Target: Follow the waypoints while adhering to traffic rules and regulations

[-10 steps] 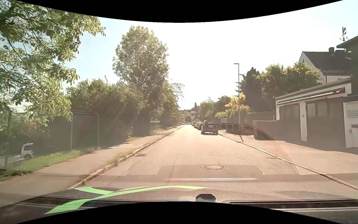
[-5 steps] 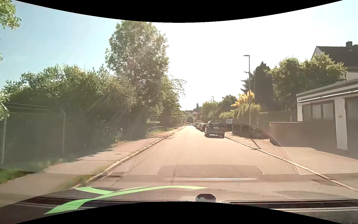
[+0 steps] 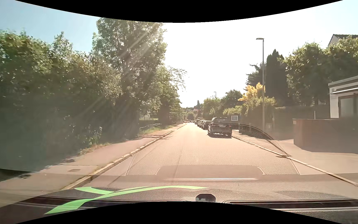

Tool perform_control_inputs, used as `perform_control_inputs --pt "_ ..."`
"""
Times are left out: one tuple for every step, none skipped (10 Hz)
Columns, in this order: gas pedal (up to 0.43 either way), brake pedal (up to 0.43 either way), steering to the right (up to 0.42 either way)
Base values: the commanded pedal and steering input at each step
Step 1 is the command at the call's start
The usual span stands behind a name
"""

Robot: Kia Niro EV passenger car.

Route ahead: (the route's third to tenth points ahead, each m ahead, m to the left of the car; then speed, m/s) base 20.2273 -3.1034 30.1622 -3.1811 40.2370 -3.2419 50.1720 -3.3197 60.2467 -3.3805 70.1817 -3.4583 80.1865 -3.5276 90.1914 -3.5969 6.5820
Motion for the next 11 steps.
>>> perform_control_inputs --pt "0.169 0.0 -0.004" --pt "0.169 0.0 -0.004" --pt "0.169 0.0 -0.004" --pt "0.169 0.0 -0.004" --pt "0.169 0.0 -0.004" --pt "0.169 0.0 -0.003" --pt "0.169 0.0 -0.001" --pt "0.169 0.0 0.002" --pt "0.169 0.0 0.002" --pt "0.169 0.0 0.002" --pt "0.138 0.0 0.002"
